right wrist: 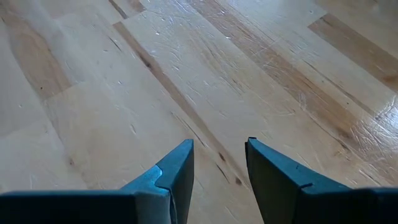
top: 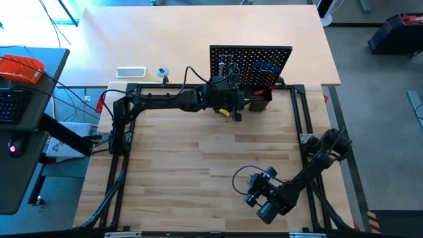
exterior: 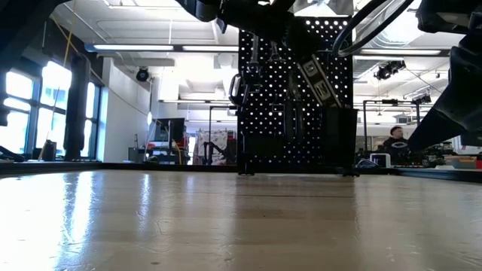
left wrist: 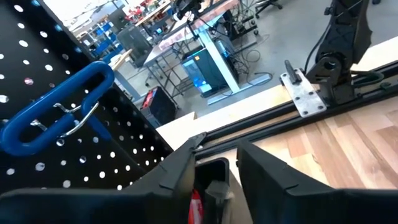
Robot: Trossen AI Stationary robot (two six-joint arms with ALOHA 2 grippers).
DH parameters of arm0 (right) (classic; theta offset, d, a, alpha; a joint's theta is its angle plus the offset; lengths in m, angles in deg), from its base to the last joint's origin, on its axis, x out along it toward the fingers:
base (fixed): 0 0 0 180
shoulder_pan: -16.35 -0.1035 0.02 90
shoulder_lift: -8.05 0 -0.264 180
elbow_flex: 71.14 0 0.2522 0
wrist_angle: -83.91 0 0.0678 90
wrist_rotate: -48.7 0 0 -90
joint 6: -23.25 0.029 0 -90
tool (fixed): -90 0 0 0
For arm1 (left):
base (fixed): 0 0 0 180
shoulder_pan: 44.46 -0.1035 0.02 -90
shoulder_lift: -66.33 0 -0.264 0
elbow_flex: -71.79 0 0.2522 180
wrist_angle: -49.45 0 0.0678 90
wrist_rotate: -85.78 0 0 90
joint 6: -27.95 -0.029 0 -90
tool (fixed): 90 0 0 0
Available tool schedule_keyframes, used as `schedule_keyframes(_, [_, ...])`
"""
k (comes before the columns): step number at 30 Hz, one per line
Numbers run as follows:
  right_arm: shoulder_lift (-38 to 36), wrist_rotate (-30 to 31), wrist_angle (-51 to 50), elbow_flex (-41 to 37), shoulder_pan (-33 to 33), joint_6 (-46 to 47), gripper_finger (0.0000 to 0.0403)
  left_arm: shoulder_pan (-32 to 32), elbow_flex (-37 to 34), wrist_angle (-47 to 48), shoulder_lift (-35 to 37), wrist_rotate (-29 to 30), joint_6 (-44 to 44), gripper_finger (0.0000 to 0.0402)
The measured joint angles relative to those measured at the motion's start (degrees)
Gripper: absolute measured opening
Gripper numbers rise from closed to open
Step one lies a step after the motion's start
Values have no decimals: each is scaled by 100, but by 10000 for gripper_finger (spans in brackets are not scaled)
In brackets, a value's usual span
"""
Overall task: Hang tools onto peg board
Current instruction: Put the Spirit level into the right bin on the pegboard
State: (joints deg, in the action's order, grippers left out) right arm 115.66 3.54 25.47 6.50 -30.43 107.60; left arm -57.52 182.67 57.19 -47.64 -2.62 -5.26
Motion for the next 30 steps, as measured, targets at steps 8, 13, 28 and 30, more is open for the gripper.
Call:
schedule_keyframes(8, [0,7,38,0,0,0,140,4,0,-164,0,248,-4,151])
schedule_keyframes(13, [0,63,38,0,2,-65,140,4,0,-190,0,257,-4,154])
schedule_keyframes(28, [0,1080,-1351,3,237,422,140,11,0,-326,2,206,-2,154])
schedule_keyframes(30, [2,1250,-1696,41,256,601,140,11,0,-305,2,203,-4,154])
